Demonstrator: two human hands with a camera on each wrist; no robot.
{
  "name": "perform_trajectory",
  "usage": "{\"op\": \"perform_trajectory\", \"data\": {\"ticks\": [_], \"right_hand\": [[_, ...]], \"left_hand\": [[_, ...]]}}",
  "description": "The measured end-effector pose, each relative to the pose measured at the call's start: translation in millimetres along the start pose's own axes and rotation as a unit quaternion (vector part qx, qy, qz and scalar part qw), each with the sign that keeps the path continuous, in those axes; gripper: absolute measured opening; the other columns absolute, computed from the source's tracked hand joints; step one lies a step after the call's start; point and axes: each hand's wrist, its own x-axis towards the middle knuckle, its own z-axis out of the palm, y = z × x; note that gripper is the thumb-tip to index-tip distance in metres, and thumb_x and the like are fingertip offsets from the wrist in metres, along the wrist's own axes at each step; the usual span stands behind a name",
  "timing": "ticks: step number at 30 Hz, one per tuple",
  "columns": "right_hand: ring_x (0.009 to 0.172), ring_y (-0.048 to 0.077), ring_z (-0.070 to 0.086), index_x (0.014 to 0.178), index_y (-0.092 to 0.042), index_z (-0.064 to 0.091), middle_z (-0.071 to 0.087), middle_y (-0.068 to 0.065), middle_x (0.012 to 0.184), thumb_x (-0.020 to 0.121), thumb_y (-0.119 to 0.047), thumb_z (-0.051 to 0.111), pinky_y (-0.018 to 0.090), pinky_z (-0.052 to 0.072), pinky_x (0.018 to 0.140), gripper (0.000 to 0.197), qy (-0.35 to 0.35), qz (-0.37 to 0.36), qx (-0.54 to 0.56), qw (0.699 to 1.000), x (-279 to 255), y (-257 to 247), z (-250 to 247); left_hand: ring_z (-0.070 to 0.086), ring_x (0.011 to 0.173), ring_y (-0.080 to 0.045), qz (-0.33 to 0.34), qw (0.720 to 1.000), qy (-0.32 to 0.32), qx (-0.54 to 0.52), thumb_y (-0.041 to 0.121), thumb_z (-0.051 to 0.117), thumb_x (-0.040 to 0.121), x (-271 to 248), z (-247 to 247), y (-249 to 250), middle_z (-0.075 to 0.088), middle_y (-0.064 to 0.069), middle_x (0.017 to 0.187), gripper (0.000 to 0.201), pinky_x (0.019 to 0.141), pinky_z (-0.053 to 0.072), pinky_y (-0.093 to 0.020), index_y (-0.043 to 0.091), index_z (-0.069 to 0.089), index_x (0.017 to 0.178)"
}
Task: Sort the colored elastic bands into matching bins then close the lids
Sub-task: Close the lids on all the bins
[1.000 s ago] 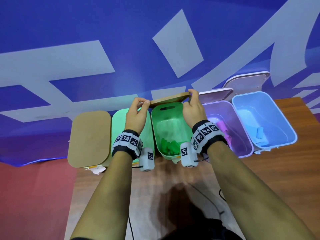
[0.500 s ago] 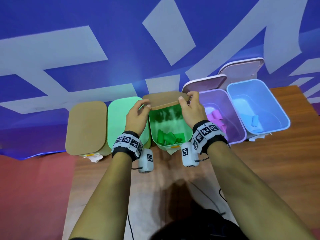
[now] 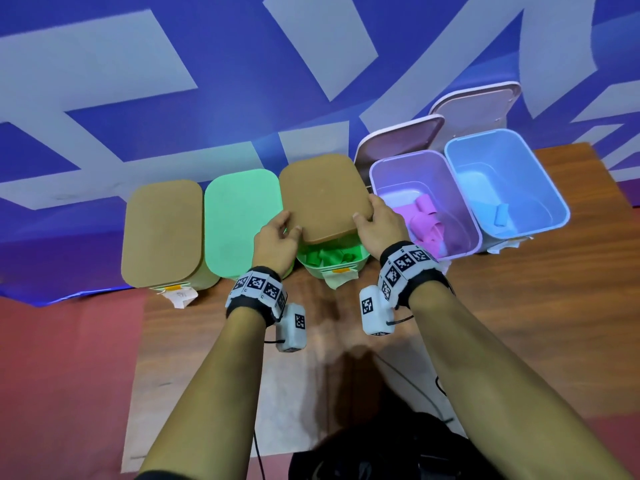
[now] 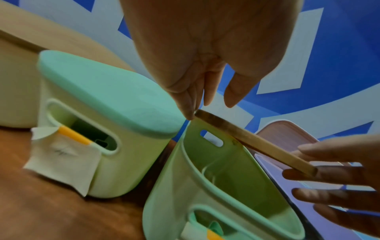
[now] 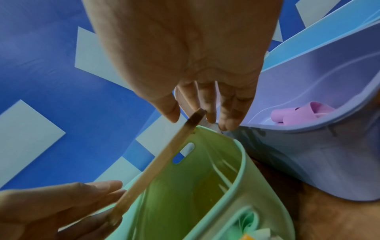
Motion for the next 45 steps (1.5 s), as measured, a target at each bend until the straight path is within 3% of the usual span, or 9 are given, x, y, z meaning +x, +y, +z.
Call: {"op": "perform_trajectory", "data": {"ticks": [11,14,16,19,24,31,34,40,45], "right_hand": [[0.108,0.038,0.06,0.134,-0.011,0.046,0.065,0.017,0.116,0.095,-0.015,0.05,0.037,0.048,0.085,0.039,-0.042,0.023,-0.051,0.998,-21,24,13],[0.104,0.037,0.06,0.124,-0.005,0.048,0.064,0.017,0.114,0.093,-0.014,0.05,0.035,0.048,0.081,0.032,-0.056,0.034,-0.057,0.996,-24,28,16],[0.105,0.037,0.06,0.124,-0.004,0.048,0.064,0.017,0.115,0.093,-0.014,0.05,0.036,0.05,0.083,0.033,-0.061,0.036,-0.061,0.996,-26,30,17],[0.107,0.036,0.06,0.124,-0.005,0.049,0.063,0.016,0.117,0.092,-0.013,0.05,0.038,0.051,0.086,0.033,-0.058,0.034,-0.059,0.996,-29,31,16],[0.114,0.036,0.057,0.136,-0.008,0.046,0.059,0.015,0.126,0.091,-0.009,0.05,0.038,0.048,0.091,0.045,-0.05,0.023,-0.053,0.997,-26,27,9],[0.106,0.037,0.059,0.121,-0.008,0.051,0.061,0.017,0.118,0.09,-0.01,0.05,0.036,0.049,0.084,0.032,-0.052,0.023,-0.067,0.996,-21,23,9],[0.108,0.036,0.059,0.123,-0.007,0.05,0.063,0.016,0.118,0.094,-0.013,0.05,0.036,0.048,0.084,0.03,-0.076,0.028,-0.084,0.993,-20,26,10],[0.107,0.037,0.06,0.131,-0.009,0.046,0.063,0.016,0.118,0.094,-0.014,0.051,0.037,0.051,0.087,0.038,-0.073,0.045,-0.075,0.993,-15,29,9],[0.108,0.037,0.059,0.131,-0.007,0.041,0.061,0.017,0.119,0.094,-0.009,0.049,0.037,0.049,0.085,0.037,-0.077,0.036,-0.089,0.992,-13,27,7]], "left_hand": [[0.051,0.13,-0.023,-0.006,0.999,0.0,0.039,0.015,0.057,0.094,-28,11,-15,0.056,-0.009,0.141,0.051,0.1,0.032,-0.019,0.011,0.048,0.144],[0.052,0.13,-0.024,-0.008,1.0,-0.006,0.03,0.016,0.058,0.093,-33,12,-16,0.056,-0.009,0.14,0.051,0.109,0.039,-0.03,0.011,0.049,0.143],[0.051,0.129,-0.024,-0.007,0.999,-0.017,0.03,0.016,0.058,0.093,-35,13,-15,0.056,-0.008,0.14,0.05,0.11,0.039,-0.031,0.012,0.049,0.143],[0.046,0.135,-0.023,0.001,0.998,-0.032,0.05,0.014,0.058,0.094,-36,14,-11,0.05,-0.006,0.147,0.05,0.107,0.031,-0.021,0.009,0.049,0.143],[0.037,0.142,-0.024,0.005,0.996,-0.047,0.081,0.016,0.057,0.095,-32,14,-10,0.037,-0.008,0.156,0.047,0.117,0.026,-0.029,0.008,0.051,0.142],[0.037,0.141,-0.023,0.003,0.993,-0.063,0.097,0.016,0.056,0.097,-28,19,-12,0.03,-0.009,0.159,0.044,0.109,0.023,-0.02,0.001,0.052,0.139],[0.037,0.14,-0.025,-0.001,0.995,-0.039,0.094,0.016,0.056,0.097,-23,19,-15,0.033,-0.009,0.157,0.044,0.111,0.024,-0.024,0.0,0.053,0.138],[0.04,0.137,-0.033,-0.029,0.997,-0.029,0.068,0.024,0.061,0.091,-19,22,-21,0.044,-0.013,0.149,0.051,0.115,0.033,-0.047,0.001,0.052,0.136],[0.044,0.131,-0.034,-0.01,0.993,-0.026,0.113,0.007,0.059,0.09,-17,24,-28,0.043,-0.014,0.146,0.042,0.113,0.034,-0.044,-0.001,0.056,0.132]]}}
